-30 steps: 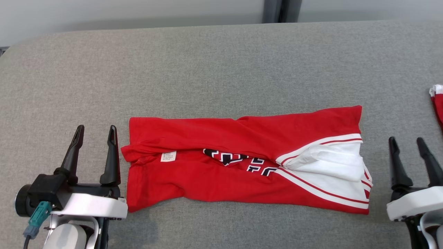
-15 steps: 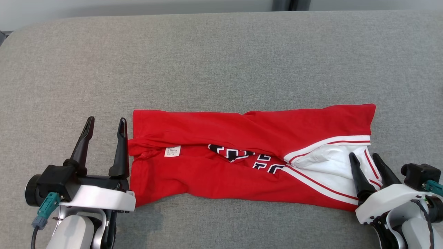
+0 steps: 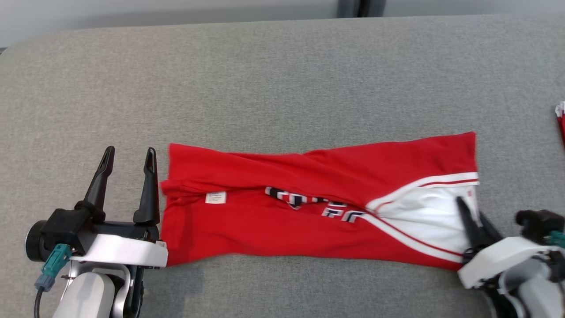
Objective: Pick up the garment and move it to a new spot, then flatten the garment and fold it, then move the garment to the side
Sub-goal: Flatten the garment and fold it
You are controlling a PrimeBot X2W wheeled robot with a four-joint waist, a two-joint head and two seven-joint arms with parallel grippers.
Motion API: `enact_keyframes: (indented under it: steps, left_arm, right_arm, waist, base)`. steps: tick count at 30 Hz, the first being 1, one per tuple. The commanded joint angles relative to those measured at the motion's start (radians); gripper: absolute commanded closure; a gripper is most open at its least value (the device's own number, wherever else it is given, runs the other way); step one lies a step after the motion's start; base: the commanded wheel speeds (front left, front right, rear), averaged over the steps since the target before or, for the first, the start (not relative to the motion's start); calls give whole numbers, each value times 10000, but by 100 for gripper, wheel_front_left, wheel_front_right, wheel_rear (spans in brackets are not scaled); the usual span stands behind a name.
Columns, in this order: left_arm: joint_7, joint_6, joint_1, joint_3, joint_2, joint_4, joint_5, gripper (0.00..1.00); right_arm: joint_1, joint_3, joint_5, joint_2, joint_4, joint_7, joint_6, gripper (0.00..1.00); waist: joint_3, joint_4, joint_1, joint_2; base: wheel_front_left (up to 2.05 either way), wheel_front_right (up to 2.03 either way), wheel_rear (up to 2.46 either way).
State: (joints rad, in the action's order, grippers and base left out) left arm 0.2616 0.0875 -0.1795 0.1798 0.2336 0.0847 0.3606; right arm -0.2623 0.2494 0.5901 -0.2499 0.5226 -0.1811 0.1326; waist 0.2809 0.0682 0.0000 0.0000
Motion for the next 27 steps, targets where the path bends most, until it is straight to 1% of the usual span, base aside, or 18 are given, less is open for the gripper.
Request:
enact_keyframes:
  steps: [1,2,3,7,9,13,16,19,22,25,27]
  left_arm:
    - [37,-66,-16,-75,25,-32,-74,0]
    - [37,-75,-13,-87,24,-36,-82,0]
    - [37,-75,-13,-87,24,-36,-82,0]
    - [37,-151,-68,-132,37,-55,-106,0]
    - [37,-167,-126,-146,44,-49,-106,0]
    - [37,-196,-191,-180,46,-9,-133,0]
    - [37,-214,-174,-216,42,-15,-145,0]
    - [37,-214,-100,-263,63,-36,-147,0]
    - [37,-221,-10,-281,82,-40,-151,0]
    - [37,-237,-8,-267,96,-44,-147,0]
    - [37,-251,-50,-239,92,-51,-141,0]
  right_arm:
    - [114,-247,212,-501,7,-99,-36,100]
    - [108,-338,233,-665,-13,-150,-36,100]
    - [108,-338,233,-665,-13,-150,-36,100]
    - [53,-847,491,-1423,37,-271,-34,100]
    - [-22,-965,545,-1690,116,-283,-32,100]
    - [-237,-919,538,-1845,-9,-289,-29,100]
    - [-394,-787,475,-1697,-452,-299,-25,100]
    - [-520,-699,326,-1518,-1266,-139,-22,100]
    - [-557,-622,-70,-1207,-2440,275,-22,100]
    - [-508,-305,-559,-758,-3790,957,-22,100]
    - [-545,77,-887,-373,-4620,1417,-20,100]
  waist:
    - [26,-115,0,0]
    - [41,-160,0,0]
    - [41,-160,0,0]
    - [114,-320,0,0]
    - [146,-373,0,0]
    - [141,-460,0,0]
    - [118,-533,0,0]
    - [89,-640,0,0]
    - [22,-760,0,0]
    - [-35,-844,0,0]
    - [-45,-873,0,0]
  base:
    - [0,0,0]
    - [0,0,0]
    - [0,0,0]
    - [0,0,0]
    - [0,0,0]
    - [0,0,0]
    - [0,0,0]
    - [0,0,0]
    - [0,0,0]
    - [0,0,0]
    - [0,0,0]
